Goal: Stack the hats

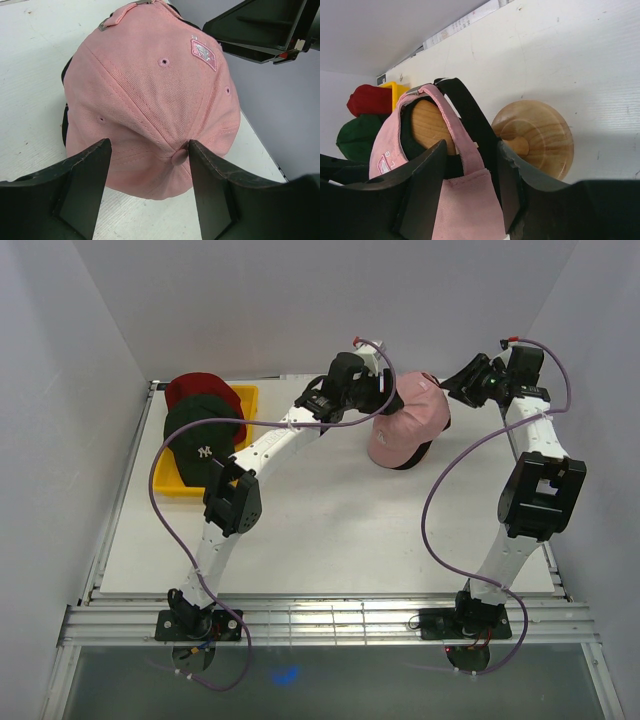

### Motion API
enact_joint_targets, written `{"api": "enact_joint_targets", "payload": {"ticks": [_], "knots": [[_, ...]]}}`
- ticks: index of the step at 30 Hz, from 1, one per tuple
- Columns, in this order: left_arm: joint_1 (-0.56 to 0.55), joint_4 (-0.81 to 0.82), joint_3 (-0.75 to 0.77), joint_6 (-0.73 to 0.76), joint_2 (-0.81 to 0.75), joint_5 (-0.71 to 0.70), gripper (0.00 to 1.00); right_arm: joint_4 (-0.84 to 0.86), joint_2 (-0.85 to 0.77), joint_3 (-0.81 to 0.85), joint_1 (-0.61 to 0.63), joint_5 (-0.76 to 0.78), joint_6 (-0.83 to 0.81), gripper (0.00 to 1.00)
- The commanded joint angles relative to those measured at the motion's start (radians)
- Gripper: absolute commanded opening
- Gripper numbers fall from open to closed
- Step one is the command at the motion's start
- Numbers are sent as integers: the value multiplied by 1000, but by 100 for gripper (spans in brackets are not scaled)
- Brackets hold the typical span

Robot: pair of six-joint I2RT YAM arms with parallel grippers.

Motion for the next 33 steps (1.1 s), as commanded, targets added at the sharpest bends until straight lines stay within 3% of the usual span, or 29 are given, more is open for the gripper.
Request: {"api": "enact_joint_targets", "payload": {"ticks": [1,4,19,30,33], "knots": [[-5,-21,44,14,-51,-9,73,-16,8,-17,3,-5,-27,48],[-5,-24,45,16,-50,-10,73,-16,8,-20,3,-5,-25,38],[-5,-34,58,22,-39,-13,73,-12,-20,-119,-2,42,-47,11],[7,-50,107,31,-5,16,74,18,-155,-245,-11,59,-31,11],[12,-50,116,30,5,54,74,10,-196,-285,-25,110,-35,16]]}}
